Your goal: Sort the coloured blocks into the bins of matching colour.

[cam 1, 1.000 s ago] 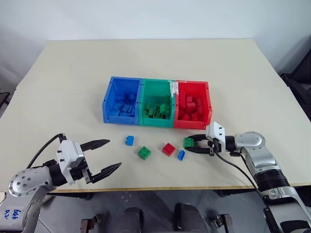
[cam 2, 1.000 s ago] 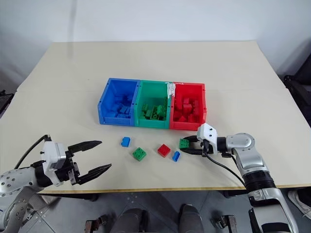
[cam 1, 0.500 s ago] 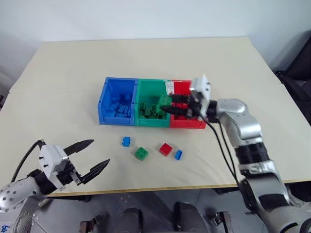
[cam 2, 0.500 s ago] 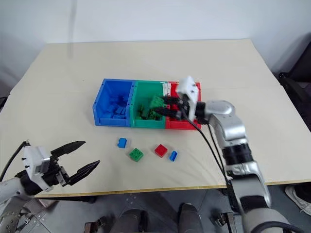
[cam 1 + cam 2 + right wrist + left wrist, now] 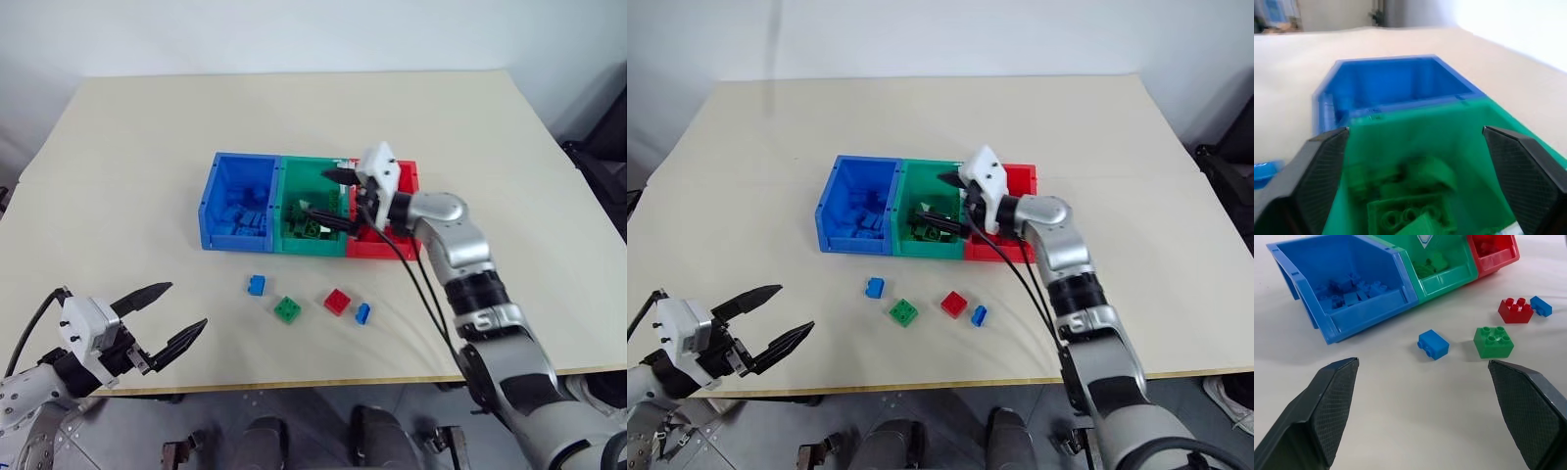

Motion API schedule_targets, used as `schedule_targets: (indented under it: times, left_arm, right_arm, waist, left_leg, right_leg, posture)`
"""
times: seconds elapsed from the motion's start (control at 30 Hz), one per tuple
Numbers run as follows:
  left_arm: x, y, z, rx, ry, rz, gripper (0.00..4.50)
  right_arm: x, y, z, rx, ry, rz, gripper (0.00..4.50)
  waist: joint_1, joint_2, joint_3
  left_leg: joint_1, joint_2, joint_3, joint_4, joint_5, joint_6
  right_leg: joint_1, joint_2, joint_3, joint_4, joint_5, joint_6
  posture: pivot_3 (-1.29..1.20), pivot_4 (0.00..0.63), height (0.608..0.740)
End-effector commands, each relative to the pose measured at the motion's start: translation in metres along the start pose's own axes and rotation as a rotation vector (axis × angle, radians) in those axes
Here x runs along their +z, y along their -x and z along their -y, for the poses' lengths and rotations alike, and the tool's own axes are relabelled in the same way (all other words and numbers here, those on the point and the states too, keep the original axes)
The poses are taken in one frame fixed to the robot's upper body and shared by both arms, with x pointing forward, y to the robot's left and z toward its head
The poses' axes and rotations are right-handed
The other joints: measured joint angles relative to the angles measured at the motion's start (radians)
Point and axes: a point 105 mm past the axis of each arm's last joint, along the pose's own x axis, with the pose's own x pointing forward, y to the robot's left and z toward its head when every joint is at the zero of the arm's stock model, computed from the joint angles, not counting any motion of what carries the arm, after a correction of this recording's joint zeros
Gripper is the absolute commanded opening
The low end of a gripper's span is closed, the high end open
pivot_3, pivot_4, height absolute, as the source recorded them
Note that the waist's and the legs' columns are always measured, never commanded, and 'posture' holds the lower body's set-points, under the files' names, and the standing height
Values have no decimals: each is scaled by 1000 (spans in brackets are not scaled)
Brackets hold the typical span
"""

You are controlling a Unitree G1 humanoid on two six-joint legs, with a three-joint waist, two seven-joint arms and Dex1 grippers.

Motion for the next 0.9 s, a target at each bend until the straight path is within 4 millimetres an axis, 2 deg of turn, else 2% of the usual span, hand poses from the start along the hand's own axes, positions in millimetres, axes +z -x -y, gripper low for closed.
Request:
schedule_targets:
  times: [0.03, 0.07, 0.23, 0.33, 0.4, 0.5, 0.6, 0.8, 0.9]
  left_arm:
    - [6, -10, 1, -55, -18, 30, 4500]
    - [7, -15, 2, -74, -21, 36, 4500]
    - [10, -49, 13, -253, -30, 60, 4500]
    - [9, -65, 20, -354, -28, 66, 4500]
    - [9, -76, 24, -412, -35, 71, 4500]
    - [10, -88, 27, -462, -67, 83, 4500]
    - [13, -96, 28, -494, -94, 102, 4500]
    - [12, -87, 25, -493, -100, 84, 4500]
    - [13, -74, 29, -516, -44, 61, 4500]
  right_arm:
    - [11, 41, -15, 74, 22, 53, 4462]
    - [7, 54, -19, 84, 14, 36, 4462]
    - [-30, 143, -33, 5, -4, -176, 4462]
    - [-42, 176, -44, -21, 7, -256, 4462]
    - [-46, 189, -51, -41, -9, -284, 4462]
    - [-49, 193, -57, -50, -24, -299, 4462]
    - [-50, 178, -70, -10, -68, -287, 4462]
    - [-52, 143, -94, 71, -199, -283, 4462]
    - [-71, 123, -104, 74, -219, -335, 4462]
  waist:
    - [14, 0, 0]
    - [16, 0, 0]
    - [34, 0, 0]
    - [30, 0, 0]
    - [24, 0, 0]
    - [12, 0, 0]
    - [15, 0, 0]
    - [22, 0, 0]
    - [21, -1, 0]
  left_leg:
    - [0, 0, 0, 0, 0, 0]
    - [0, 0, 1, 1, 0, 1]
    - [1, 0, 3, 1, -1, 1]
    - [2, 0, 7, 2, -1, 2]
    - [3, 1, 9, 2, -1, 2]
    - [5, 2, 11, 2, -1, 1]
    - [6, 2, 11, 3, 0, 1]
    - [3, 3, 9, 8, -1, 1]
    - [2, 2, 7, 9, -1, 1]
  right_leg:
    - [0, 0, 0, 0, 0, 0]
    - [0, 0, 0, 0, 0, 0]
    - [1, 0, 1, -1, 1, 1]
    - [1, 0, 2, -1, 1, 2]
    - [1, 0, 2, -1, 1, 2]
    - [1, 0, 3, 1, 1, 2]
    - [1, 0, 3, 2, 1, 2]
    - [1, 1, 3, 2, 1, 2]
    - [1, 1, 3, 2, 1, 3]
  posture:
    - [0, 150, 740]
    - [0, 150, 740]
    - [0, 150, 740]
    - [0, 150, 740]
    - [0, 150, 740]
    - [0, 150, 740]
    - [0, 150, 740]
    - [0, 150, 740]
    - [0, 150, 740]
